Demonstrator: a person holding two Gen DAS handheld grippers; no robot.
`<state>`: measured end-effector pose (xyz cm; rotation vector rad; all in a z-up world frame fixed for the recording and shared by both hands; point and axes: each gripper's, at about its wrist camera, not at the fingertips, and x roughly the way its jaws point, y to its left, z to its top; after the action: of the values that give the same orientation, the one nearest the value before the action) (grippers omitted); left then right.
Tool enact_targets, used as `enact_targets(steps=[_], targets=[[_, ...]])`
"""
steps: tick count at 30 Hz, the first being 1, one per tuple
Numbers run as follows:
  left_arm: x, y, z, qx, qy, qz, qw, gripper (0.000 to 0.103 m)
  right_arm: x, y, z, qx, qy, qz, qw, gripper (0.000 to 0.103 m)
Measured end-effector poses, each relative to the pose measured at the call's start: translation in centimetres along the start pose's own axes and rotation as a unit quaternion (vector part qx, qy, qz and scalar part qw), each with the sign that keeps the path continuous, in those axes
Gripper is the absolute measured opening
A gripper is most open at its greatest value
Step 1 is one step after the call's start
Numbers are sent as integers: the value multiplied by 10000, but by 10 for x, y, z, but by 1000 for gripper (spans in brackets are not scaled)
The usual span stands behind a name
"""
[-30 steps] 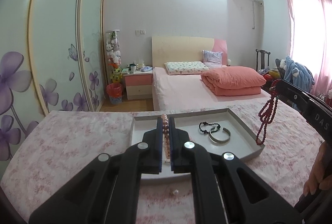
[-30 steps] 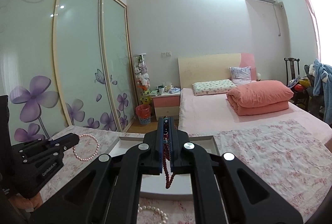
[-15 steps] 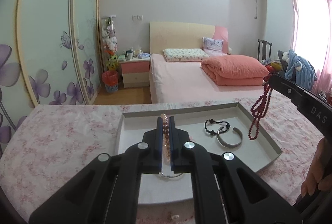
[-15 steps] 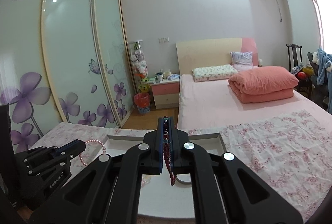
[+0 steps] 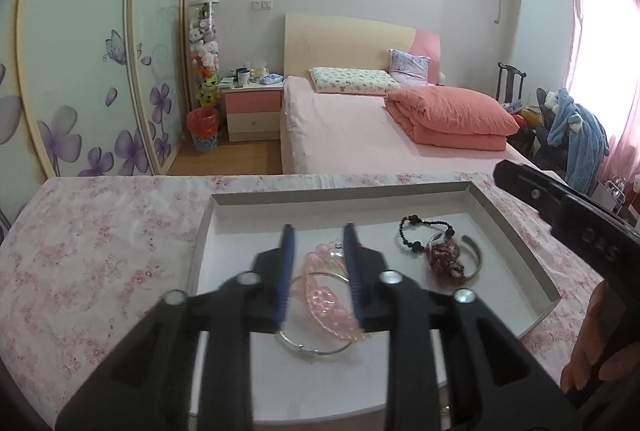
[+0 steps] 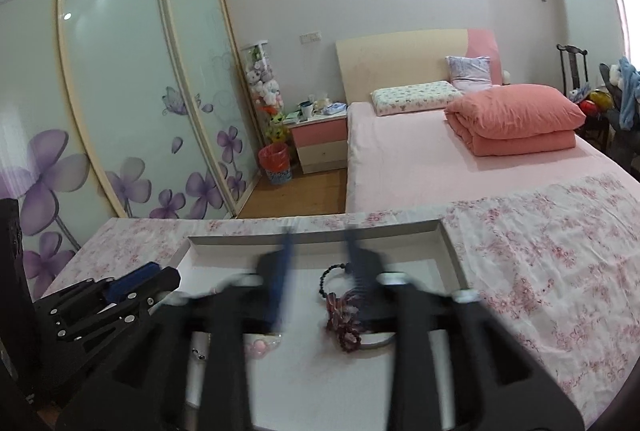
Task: Organize jewelry
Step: 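Open the right tool over the tray while the left tool releases the pink pearl bracelet inside, then move the right tool to the silver ring while the left tool approaches a loose white pearl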
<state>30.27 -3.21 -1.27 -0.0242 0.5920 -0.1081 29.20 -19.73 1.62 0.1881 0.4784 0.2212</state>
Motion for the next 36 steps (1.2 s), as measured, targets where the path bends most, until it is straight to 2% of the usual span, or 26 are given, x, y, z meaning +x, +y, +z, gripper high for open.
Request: enact_targets(steps=[11,17,19,21,24,27,31,36], targets=[[-33,20,-8,-181,-58,152,9997,27,-25,-7,-4,108,26,-4,9999,43],[-60,26,-21,-227,-59,115,9997,34,-45,-4,-16,-48,136,20,9999,43],[-69,29,-28,-198,-27,108,9997,37,-53,-5,-24,-122,284,40,9995,43],[-76,31,-36,-186,20,125,9997,44,-57,-6,-33,-211,454,50,9987,43],[-83,37,-49,-195,115,142,9996,54,-63,-10,-53,-345,860,103,9956,43],[-88,44,-61,-223,242,151,9993,60,-67,-12,-75,-526,1318,174,9897,43],[-88,52,-73,-252,416,182,9986,64,-73,-11,-99,-716,1733,218,9820,43],[-85,52,-86,-209,620,240,9976,68,-76,-6,-119,-838,2032,263,9752,43]])
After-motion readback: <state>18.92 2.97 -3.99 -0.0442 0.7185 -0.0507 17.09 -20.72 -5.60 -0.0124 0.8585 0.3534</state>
